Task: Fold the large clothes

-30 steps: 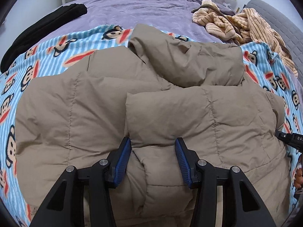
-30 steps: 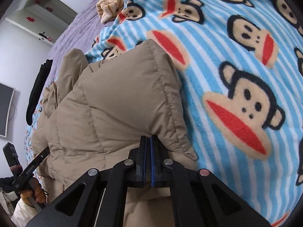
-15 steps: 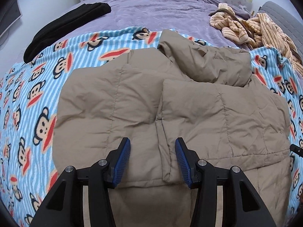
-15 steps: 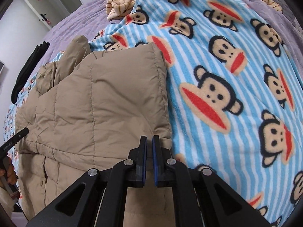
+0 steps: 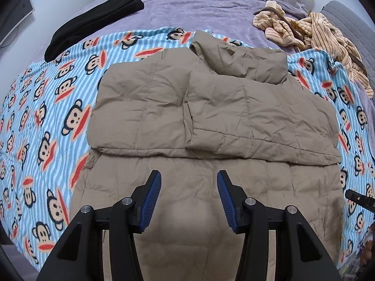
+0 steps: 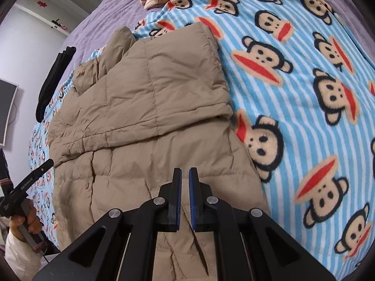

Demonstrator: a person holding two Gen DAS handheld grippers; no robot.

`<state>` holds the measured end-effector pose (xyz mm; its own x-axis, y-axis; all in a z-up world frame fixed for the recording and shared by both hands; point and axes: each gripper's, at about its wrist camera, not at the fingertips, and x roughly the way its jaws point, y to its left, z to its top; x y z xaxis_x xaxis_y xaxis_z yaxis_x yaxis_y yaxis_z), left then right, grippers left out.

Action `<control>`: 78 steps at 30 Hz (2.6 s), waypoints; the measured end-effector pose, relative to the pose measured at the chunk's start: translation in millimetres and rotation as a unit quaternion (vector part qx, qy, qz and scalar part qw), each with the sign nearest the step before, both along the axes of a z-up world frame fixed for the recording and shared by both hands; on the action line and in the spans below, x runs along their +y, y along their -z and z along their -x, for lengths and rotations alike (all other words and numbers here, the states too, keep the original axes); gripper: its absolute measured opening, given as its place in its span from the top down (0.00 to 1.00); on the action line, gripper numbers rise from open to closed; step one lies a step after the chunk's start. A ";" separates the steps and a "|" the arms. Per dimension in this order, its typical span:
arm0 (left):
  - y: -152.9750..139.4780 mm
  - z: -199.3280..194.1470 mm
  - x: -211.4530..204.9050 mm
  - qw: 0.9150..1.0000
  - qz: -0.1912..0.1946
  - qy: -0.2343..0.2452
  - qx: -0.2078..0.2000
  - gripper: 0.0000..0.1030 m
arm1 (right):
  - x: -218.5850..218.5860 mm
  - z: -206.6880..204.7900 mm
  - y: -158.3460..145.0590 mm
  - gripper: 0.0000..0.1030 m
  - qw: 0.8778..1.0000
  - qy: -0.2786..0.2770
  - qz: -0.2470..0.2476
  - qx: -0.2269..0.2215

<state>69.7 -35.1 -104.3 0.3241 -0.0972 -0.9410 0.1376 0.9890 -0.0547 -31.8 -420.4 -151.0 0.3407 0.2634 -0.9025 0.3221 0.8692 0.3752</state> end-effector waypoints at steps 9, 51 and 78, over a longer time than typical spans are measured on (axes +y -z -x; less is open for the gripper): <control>-23.0 55.8 3.7 1.000 -0.007 -0.016 0.010 0.17 | 17.6 31.6 -22.4 0.88 0.999 -0.024 -0.019 0.016; -3.9 171.8 129.6 0.996 -0.024 0.048 0.069 0.00 | 172.2 161.3 -42.3 0.00 0.997 0.048 -0.049 0.018; 79.9 214.2 200.4 0.934 0.241 -0.131 0.227 0.00 | 68.3 240.4 51.9 0.00 0.931 0.246 -0.240 0.121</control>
